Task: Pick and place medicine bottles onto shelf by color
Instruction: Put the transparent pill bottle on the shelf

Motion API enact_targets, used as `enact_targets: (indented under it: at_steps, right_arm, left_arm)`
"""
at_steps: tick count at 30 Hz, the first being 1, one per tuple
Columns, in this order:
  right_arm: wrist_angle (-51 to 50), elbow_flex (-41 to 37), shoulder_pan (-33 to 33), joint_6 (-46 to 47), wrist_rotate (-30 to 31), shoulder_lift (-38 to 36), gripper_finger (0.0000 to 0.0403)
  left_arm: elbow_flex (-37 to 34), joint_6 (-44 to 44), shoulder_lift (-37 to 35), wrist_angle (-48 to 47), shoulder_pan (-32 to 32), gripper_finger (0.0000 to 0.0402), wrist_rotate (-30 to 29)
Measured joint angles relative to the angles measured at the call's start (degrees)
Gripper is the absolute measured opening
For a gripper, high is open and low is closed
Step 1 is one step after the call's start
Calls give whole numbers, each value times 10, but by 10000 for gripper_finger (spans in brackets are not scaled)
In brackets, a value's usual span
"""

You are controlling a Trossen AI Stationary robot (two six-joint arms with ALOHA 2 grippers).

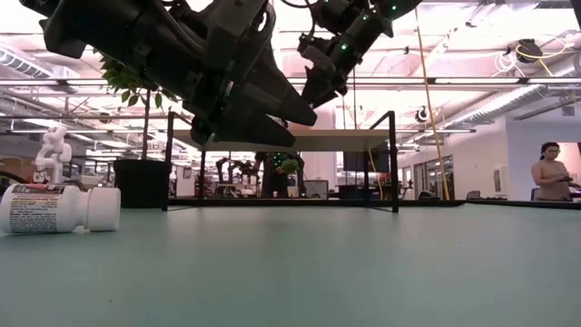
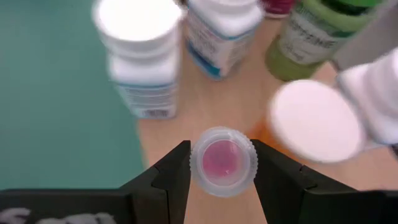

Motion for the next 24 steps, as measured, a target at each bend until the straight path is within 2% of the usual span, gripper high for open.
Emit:
enact_targets:
  at_steps: [24]
  right_arm:
    - [-24,0,5,-6,0,-3,146]
  left_arm:
    - [0,-4,0,-13,0,239,0]
